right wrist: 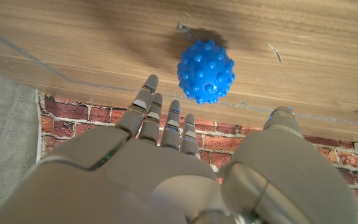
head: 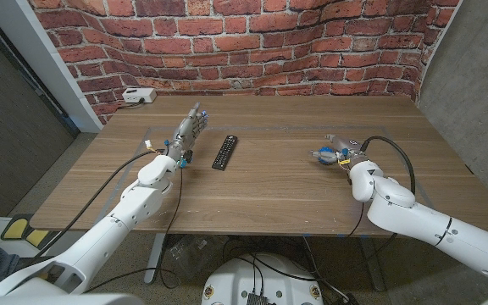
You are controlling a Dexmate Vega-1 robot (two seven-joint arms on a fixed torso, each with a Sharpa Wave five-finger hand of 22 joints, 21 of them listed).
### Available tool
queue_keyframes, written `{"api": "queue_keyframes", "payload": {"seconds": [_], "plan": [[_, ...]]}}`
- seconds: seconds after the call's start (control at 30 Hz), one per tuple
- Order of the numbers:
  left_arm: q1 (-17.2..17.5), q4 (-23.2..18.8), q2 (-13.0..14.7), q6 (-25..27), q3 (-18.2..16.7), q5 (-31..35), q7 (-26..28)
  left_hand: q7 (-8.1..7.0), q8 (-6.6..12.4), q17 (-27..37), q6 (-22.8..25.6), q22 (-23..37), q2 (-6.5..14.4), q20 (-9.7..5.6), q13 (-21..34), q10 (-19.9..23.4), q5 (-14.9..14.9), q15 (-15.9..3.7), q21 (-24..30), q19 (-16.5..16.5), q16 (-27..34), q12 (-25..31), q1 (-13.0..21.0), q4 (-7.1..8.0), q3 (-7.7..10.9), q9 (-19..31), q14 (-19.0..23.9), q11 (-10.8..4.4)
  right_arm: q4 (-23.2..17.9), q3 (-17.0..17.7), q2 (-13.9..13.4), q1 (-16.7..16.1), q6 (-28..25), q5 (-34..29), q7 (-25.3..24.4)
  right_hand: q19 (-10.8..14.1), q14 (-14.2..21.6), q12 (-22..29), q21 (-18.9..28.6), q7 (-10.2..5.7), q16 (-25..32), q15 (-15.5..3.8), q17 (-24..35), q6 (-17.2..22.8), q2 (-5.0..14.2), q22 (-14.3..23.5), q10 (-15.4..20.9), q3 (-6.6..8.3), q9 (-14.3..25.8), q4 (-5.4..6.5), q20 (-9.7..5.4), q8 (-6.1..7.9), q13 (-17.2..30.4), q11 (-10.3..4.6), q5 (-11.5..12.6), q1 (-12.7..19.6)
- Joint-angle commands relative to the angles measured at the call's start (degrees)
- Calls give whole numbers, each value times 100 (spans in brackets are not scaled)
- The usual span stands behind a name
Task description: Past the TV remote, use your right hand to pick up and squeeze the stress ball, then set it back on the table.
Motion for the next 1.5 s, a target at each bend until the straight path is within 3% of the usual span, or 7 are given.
{"api": "queue_keyframes", "payload": {"seconds": [0.03,0.27,0.53,0.7,0.9,1.1,1.5], "plan": [[29,14,4,-55,-15,-26,-42,3,-5,25,41,16,17,34,31,47,-20,-19,-17,-1,2,-2,-6,-8,-28,26,46,-3,96,412,116,-355,629,298,-705,-23,-60,49,-58,-53,47,-64,8,427,18,30,-63,-79,27,97,-3,180,7,4,25,-217],[48,-22,32,-100,-25,-4,-57,7,-11,25,32,16,21,34,31,45,-23,-19,-16,0,0,-4,-2,-8,-31,26,41,-5,248,689,219,-586,1298,485,-1196,-214,-295,82,-202,24,11,-286,-5,260,98,32,-79,-78,27,106,-258,99,-3,24,44,-245],[86,-76,58,-104,-32,3,-49,7,-13,25,28,16,24,29,32,49,-26,-14,-17,0,0,-3,1,-9,-35,26,42,-3,507,1056,369,-806,2243,910,-1536,-265,-339,107,-248,-12,26,-332,2,351,189,34,-41,-58,19,134,-326,127,-8,42,48,-275],[114,-116,73,-107,-43,7,-31,6,-15,25,27,16,24,29,32,43,-28,-18,-16,3,0,-6,2,-9,-39,26,43,-4,751,1251,509,-850,2915,1288,-1569,-264,-344,115,-261,8,38,-354,5,343,230,35,-32,-53,14,150,-351,118,-10,68,45,-299],[145,-150,85,-113,-56,2,-18,6,-15,25,28,16,23,29,32,42,-31,-16,-14,7,-2,-7,4,-10,-44,26,40,-12,1051,1383,684,-835,3608,1598,-1581,-252,-355,124,-307,-4,55,-357,-10,840,391,38,-46,18,8,132,-368,281,-18,84,21,-249],[172,-189,106,-126,-72,4,-12,11,-16,25,29,16,23,25,32,42,-33,-16,-15,5,-2,-8,5,-11,-50,26,41,-11,1552,1558,949,-788,4573,2256,-1360,-214,-310,159,-325,100,76,-372,-19,619,460,38,26,53,1,106,-404,164,-23,115,-15,-212],[122,-104,80,-156,-42,-12,-117,16,-17,25,29,16,23,24,32,40,-37,-22,38,148,5,-9,11,-13,-63,26,61,0,2036,1675,1339,-653,5156,2926,-1101,-341,-484,102,-439,105,23,-349,-35,580,665,41,-139,189,-13,-1,-440,122,-31,170,-94,-34]]}}
